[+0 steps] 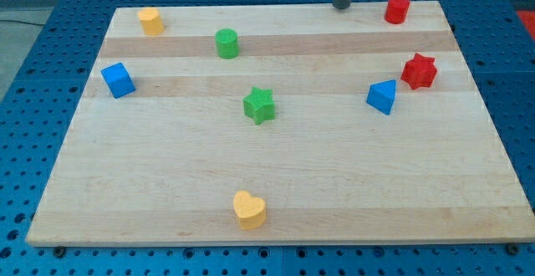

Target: Push the red circle into the red star

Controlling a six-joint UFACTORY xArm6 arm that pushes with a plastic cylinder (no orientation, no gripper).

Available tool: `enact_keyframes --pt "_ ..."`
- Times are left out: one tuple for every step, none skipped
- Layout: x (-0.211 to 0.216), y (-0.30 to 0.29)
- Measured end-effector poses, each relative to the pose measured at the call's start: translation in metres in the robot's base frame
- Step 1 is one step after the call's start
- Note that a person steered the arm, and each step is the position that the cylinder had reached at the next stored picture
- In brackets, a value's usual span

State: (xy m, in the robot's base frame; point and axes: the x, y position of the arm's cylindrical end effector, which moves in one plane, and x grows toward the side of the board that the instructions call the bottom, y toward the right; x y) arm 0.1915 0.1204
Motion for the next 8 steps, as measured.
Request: enact_keyframes --pt "0.000 0.012" --pt "0.000 0.012" --pt "0.000 0.023" --pt "0.000 0.045" --pt "0.000 0.045" --pt "0.000 0.065" --pt "0.000 0.104" --pt "0.002 0.170"
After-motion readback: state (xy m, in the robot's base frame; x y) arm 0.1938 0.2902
